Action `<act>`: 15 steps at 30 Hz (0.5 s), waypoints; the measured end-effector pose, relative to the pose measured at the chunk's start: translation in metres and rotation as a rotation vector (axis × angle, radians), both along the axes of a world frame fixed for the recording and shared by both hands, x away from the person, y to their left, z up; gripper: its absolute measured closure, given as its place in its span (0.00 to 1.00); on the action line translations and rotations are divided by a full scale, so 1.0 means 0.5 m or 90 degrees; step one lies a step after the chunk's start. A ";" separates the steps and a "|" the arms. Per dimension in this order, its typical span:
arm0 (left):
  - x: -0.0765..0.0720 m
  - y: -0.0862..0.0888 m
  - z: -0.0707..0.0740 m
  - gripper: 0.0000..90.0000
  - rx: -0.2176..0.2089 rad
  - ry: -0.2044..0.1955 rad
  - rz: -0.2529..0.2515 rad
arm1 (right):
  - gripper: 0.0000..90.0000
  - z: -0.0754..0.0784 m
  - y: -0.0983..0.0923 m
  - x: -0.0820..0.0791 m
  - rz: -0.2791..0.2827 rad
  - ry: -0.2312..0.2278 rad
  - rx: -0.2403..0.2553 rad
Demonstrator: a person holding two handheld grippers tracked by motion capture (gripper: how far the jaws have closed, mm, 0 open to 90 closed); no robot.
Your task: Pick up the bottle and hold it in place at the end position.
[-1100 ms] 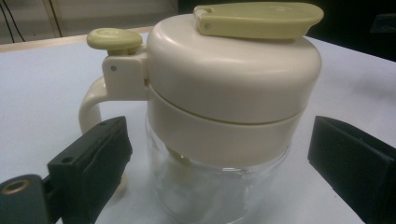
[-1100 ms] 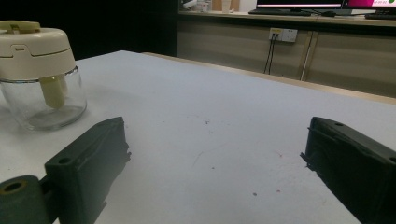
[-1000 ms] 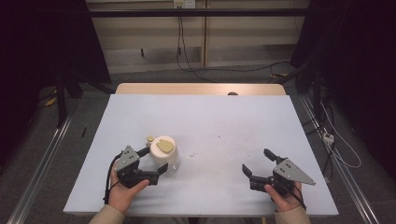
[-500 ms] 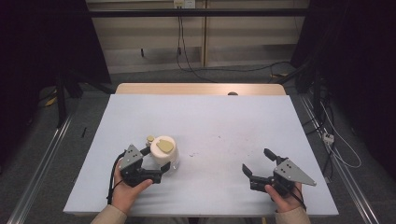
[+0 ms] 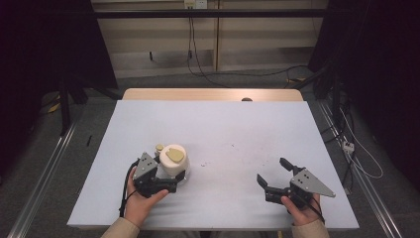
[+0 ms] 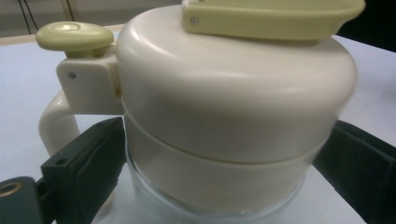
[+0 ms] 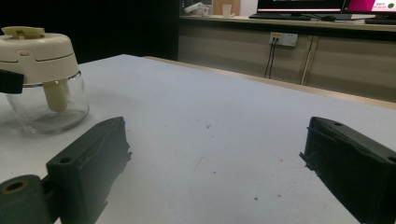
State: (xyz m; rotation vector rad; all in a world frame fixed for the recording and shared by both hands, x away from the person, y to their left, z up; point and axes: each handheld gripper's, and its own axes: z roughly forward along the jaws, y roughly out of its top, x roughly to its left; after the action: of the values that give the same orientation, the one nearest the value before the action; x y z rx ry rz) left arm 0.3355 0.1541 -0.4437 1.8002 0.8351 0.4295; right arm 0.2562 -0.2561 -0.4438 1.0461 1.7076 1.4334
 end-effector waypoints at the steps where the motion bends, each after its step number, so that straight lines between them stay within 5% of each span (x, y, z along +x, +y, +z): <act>1: 0.000 0.000 0.000 0.04 0.000 0.000 0.000 | 0.07 0.000 0.000 0.000 0.000 0.000 0.000; 15: 0.008 -0.024 -0.001 0.03 0.002 -0.001 0.035 | 0.07 0.000 -0.001 0.000 0.002 -0.001 0.002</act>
State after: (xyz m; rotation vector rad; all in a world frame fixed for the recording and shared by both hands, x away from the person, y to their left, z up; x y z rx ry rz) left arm 0.3394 0.1421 -0.4440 1.7833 0.8841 0.4681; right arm 0.2562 -0.2565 -0.4437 1.0446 1.7073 1.4383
